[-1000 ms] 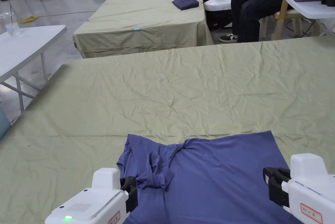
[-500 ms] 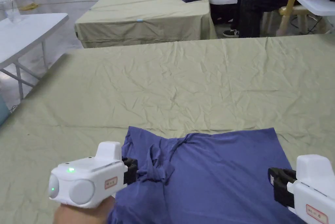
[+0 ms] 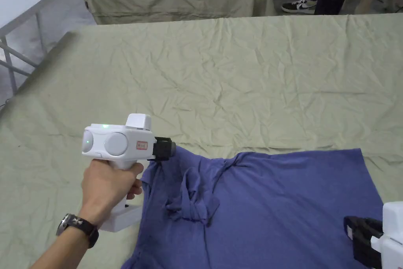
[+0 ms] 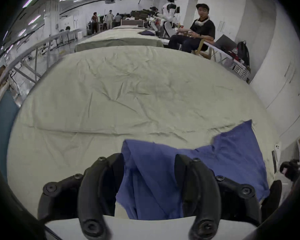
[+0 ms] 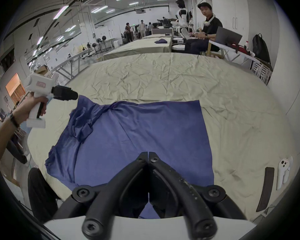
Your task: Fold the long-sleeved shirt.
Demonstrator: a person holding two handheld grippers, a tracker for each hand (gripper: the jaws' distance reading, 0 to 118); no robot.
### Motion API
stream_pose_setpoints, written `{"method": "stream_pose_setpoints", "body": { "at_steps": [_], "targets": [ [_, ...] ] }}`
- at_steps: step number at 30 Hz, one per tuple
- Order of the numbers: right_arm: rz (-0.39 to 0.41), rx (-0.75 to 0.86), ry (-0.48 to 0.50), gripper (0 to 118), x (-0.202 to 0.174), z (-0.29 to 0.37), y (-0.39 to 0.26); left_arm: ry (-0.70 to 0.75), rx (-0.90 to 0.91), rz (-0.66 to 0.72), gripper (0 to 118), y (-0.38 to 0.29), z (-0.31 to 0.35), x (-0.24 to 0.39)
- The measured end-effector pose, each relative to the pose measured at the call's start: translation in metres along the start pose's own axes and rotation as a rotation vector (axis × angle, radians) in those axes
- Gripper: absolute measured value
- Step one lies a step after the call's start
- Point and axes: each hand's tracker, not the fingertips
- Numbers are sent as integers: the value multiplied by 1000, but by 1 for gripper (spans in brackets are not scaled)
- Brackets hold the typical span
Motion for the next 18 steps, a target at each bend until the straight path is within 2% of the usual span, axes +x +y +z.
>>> {"method": "stream_pose_setpoints", "body": {
  "at_steps": [7, 9, 10, 11, 13, 15, 16, 18],
  "targets": [
    [-3, -50, -16, 1, 6, -23, 0, 34, -130, 55, 62, -7, -75, -9],
    [-1, -56, -18, 1, 7, -25, -1, 11, -47, 40, 62, -15, -71, -8],
    [-3, -59, -18, 1, 8, -24, -2, 16, -63, 36, 60, -15, -68, -3],
    [-8, -60, -20, 1, 9, -25, -3, 23, -60, 26, 56, -15, -65, 1],
    [-11, -62, -18, 2, 10, -26, -3, -25, -57, 31, 17, -15, -62, -4],
    [-12, -62, -22, 2, 11, -25, -3, -56, -44, 74, 13, -17, -58, 4],
    [-12, -60, -24, 2, 11, -24, -3, 8, -44, 41, 13, -18, -60, 2],
    [-15, -53, -17, 2, 13, -22, -2, 6, -49, 28, 13, -18, -63, 5]
  ]
}}
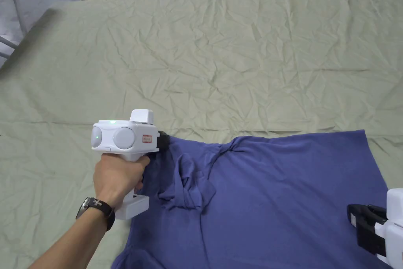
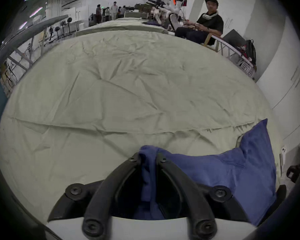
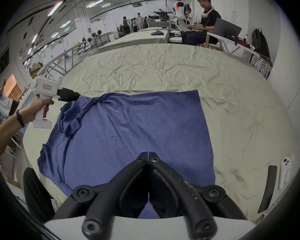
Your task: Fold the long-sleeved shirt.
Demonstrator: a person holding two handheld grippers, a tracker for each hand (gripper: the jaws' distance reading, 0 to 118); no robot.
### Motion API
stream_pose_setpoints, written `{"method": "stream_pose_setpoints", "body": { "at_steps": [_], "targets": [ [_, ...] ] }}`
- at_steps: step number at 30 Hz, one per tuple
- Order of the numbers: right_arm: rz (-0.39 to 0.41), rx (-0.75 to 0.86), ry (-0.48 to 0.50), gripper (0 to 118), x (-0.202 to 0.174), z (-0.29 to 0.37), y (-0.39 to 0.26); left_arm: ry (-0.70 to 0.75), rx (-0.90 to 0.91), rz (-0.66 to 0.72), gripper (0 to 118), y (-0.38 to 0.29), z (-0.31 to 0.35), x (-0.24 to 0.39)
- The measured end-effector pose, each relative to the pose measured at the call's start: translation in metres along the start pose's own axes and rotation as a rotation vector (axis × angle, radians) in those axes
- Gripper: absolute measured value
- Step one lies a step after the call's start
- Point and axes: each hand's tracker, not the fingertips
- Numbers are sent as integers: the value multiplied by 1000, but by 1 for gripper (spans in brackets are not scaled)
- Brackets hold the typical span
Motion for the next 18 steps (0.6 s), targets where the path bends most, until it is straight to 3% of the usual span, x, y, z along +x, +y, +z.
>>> {"method": "stream_pose_setpoints", "body": {
  "at_steps": [6, 7, 9, 10, 18],
  "targets": [
    [46, 60, 0, 3, 24, -2, 49, -19, 1, 46, 12, -2, -5, -13],
    [54, 69, -10, 16, 31, -6, 64, -17, 1, 41, 12, -2, -6, -12],
    [79, 79, -29, 59, 48, -17, 98, -12, 4, 46, 12, -3, -7, -14],
    [96, 74, -37, 70, 55, -26, 114, -9, 6, 50, 12, -4, -8, -11],
    [216, -142, -88, 68, 104, -148, 178, -1, 3, 60, 12, -4, -10, -8]
  ]
}}
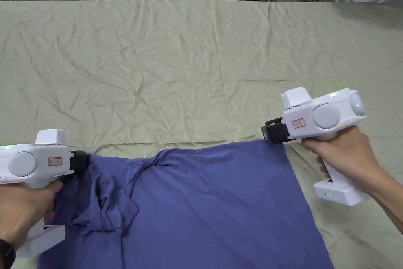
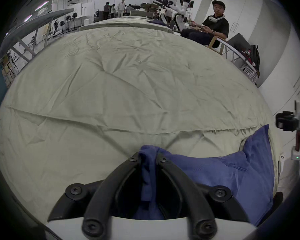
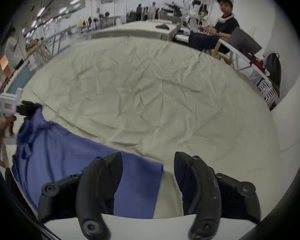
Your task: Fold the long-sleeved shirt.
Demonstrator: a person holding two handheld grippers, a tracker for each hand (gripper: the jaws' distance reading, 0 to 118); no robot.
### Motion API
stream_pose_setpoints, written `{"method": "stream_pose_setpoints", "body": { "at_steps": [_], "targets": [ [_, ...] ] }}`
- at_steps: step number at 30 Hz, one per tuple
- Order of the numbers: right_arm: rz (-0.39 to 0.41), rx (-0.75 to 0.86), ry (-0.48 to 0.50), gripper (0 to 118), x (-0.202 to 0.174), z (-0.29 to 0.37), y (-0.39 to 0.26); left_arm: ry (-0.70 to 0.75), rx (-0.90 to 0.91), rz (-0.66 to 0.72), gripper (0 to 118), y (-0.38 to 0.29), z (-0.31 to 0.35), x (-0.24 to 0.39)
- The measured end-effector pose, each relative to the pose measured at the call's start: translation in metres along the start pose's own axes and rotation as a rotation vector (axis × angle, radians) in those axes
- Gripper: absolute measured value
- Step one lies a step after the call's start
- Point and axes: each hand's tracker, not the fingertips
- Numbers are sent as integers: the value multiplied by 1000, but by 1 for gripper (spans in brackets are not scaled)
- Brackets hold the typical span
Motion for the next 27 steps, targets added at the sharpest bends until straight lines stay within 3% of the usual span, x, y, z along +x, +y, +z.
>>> {"method": "stream_pose_setpoints", "body": {
  "at_steps": [2, 5, 6, 10, 11, 12, 13, 16, 27],
  "targets": [
    [-15, -66, 16, 65, 0, -29, 0, 4, -4, 9, 12, 1, -1, 1],
    [-106, -189, 97, 59, 0, -71, -15, 13, -5, -7, 12, 0, 0, 5],
    [-91, -104, 48, 59, 2, -73, -20, 14, -5, -8, 12, 0, -1, 5],
    [-59, -96, 30, 48, -7, -55, -19, 16, 0, -5, 12, -1, -3, 5],
    [-57, -95, 28, 39, -8, -55, -20, 18, 1, -9, 12, -1, -2, 6],
    [-57, -94, 22, 18, -9, -53, -19, 20, 1, -9, 12, -1, -2, 6],
    [-66, -82, -2, 10, -11, -50, -18, 26, 3, -12, 12, -1, -2, 8],
    [-109, -48, -2, 9, -5, -41, -20, 48, 0, -38, 12, 2, 3, 14],
    [-96, 145, 8, 8, -18, 58, -41, 30, 111, -93, 12, 4, 89, 36]
  ]
}}
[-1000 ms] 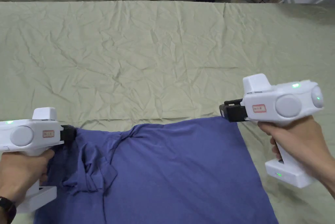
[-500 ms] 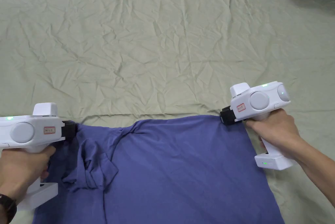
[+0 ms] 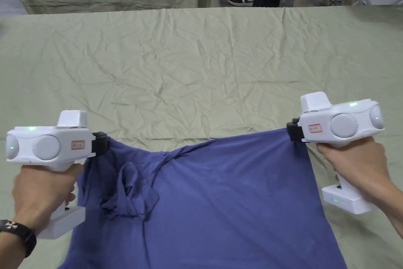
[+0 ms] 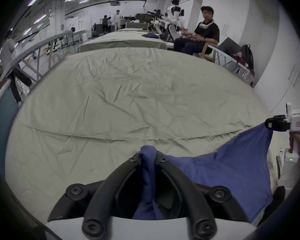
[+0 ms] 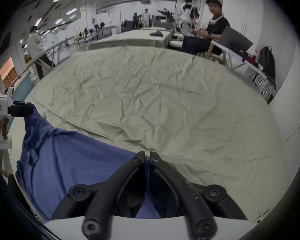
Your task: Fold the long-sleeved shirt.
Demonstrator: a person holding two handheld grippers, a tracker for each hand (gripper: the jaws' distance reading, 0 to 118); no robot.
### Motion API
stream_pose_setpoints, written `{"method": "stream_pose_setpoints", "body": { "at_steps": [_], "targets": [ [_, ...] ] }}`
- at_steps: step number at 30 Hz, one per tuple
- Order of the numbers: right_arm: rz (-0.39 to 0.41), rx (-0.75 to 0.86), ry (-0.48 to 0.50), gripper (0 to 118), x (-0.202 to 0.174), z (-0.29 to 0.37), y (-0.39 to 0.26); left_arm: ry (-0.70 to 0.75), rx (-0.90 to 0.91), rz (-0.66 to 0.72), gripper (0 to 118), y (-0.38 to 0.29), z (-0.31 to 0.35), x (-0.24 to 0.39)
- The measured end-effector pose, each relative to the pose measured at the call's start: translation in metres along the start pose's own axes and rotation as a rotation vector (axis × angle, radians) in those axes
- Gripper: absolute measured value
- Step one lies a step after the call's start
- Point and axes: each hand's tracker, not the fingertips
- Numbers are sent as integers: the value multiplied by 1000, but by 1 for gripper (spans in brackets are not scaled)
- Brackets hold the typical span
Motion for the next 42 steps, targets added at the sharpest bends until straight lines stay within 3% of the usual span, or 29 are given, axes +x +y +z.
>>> {"method": "stream_pose_setpoints", "body": {
  "at_steps": [15, 19, 29, 42],
  "targets": [
    [9, 137, 8, 8, 0, 142, -97, -42, 145, 12, 12, -78, 141, 5],
    [-33, 113, 19, 8, -1, 161, -141, -48, 135, 34, 12, -117, 161, 3],
    [-88, -16, 35, 8, -2, 153, -232, -51, 42, 58, 12, -196, 179, -3],
    [-19, -102, 2, 8, -15, 145, -263, -39, -21, 95, 12, -233, 168, -20]
  ]
}}
